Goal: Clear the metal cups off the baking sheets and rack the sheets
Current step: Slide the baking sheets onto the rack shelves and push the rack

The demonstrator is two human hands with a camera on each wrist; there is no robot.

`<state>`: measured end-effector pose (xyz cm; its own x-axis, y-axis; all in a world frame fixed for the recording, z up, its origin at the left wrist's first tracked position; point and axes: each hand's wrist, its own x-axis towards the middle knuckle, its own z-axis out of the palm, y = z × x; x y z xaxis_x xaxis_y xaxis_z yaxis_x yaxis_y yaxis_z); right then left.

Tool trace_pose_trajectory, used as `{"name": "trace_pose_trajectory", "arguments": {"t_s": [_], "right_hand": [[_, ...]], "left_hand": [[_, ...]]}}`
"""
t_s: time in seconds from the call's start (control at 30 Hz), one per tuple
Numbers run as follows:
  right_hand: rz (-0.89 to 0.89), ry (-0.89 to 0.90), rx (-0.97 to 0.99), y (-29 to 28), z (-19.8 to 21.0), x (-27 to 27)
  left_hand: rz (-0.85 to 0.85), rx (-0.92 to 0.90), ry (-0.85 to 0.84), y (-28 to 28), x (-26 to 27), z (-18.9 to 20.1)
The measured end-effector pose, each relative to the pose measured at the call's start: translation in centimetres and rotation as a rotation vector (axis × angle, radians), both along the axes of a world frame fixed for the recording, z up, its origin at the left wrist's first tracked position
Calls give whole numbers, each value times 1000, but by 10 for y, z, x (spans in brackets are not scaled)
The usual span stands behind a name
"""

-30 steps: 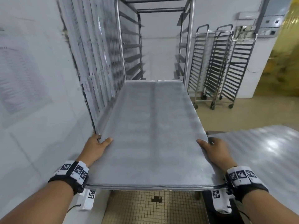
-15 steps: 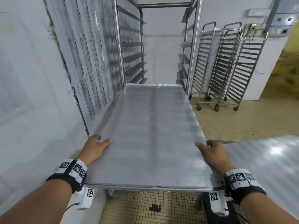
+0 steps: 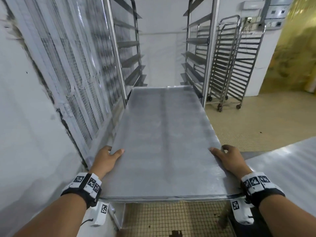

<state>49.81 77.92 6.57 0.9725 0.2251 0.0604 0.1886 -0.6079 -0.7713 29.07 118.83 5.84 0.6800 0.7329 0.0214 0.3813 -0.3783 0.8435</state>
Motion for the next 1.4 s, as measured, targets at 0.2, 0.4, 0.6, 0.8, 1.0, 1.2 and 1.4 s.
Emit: {"name": "trace_pose_trajectory", "arguments": {"t_s": [0.2, 0.4, 0.6, 0.8, 1.0, 1.2, 1.4], "right_hand": [[-53, 48, -31, 37, 3, 18], [-90, 55, 2, 55, 1, 42], [-91, 74, 23, 70, -1, 71], [-74, 56, 28, 86, 3, 120], [-55, 35, 23, 108, 6, 172], [-44, 26, 39, 129, 15, 220], [-45, 49, 47, 146, 24, 256]], "left_hand": [[-61, -12, 21, 45, 38, -1], [-77, 2, -22, 55, 68, 2], [-56, -24, -8, 75, 98, -5], [-38, 4, -2, 85, 141, 1], [-40, -23, -24, 109, 186, 2], [-48, -25, -10, 128, 232, 14], [-50, 23, 35, 150, 266, 25]]}}
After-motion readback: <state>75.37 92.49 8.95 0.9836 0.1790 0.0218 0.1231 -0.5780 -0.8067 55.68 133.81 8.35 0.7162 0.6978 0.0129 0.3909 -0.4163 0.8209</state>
